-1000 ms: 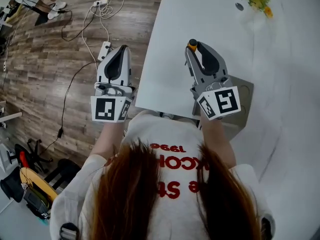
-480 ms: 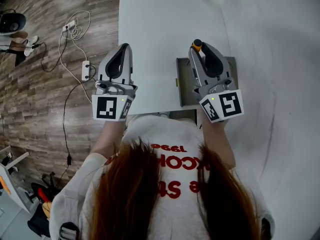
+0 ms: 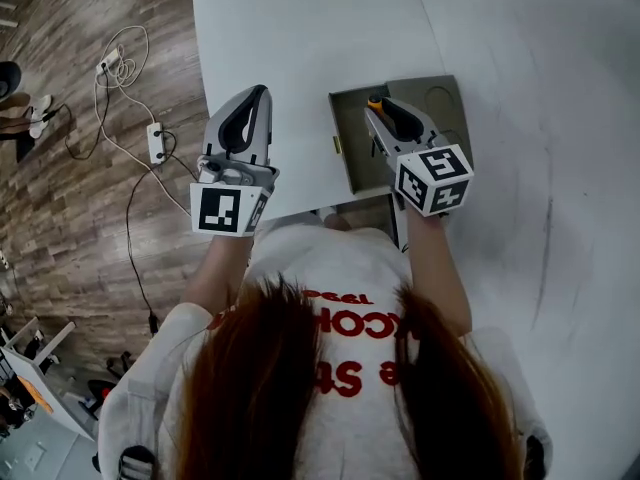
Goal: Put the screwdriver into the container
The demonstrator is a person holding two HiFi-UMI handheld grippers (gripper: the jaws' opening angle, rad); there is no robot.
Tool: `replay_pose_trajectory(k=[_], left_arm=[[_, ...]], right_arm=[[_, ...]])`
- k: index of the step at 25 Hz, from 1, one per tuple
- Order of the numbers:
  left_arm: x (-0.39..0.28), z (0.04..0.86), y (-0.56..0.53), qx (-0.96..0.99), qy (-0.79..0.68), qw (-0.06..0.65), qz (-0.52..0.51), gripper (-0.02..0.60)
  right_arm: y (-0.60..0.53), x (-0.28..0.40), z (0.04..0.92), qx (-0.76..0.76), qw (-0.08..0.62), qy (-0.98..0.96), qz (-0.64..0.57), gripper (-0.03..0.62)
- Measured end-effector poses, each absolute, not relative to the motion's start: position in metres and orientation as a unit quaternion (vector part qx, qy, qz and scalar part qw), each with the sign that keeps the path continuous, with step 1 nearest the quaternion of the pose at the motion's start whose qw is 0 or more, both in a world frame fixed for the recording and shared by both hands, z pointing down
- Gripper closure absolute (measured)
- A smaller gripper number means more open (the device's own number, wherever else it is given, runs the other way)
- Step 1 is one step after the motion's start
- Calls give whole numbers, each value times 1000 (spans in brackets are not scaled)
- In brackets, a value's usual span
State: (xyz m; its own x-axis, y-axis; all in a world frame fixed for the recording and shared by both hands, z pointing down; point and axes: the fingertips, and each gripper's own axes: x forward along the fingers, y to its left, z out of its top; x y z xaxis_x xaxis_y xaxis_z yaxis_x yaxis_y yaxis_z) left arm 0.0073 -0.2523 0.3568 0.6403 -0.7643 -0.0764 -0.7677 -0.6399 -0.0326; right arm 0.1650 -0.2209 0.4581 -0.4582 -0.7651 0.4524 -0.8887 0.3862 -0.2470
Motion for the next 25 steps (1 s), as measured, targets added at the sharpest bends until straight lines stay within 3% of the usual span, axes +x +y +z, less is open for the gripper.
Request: replay_pose_trajectory(k=[10,19,25], left_arm=[[6,377,-245,-908,419,8,-2,577],[-4,381,-243,-903,430,1,-9,577],[-13,379,-246,-895,445,-2,-7,577]], right_arm=[[-203,173,573,481,249,-775,326,484],[-198,164,615,472,354,-752,295,476],[-208,168,600,487,310,-762,293,476]])
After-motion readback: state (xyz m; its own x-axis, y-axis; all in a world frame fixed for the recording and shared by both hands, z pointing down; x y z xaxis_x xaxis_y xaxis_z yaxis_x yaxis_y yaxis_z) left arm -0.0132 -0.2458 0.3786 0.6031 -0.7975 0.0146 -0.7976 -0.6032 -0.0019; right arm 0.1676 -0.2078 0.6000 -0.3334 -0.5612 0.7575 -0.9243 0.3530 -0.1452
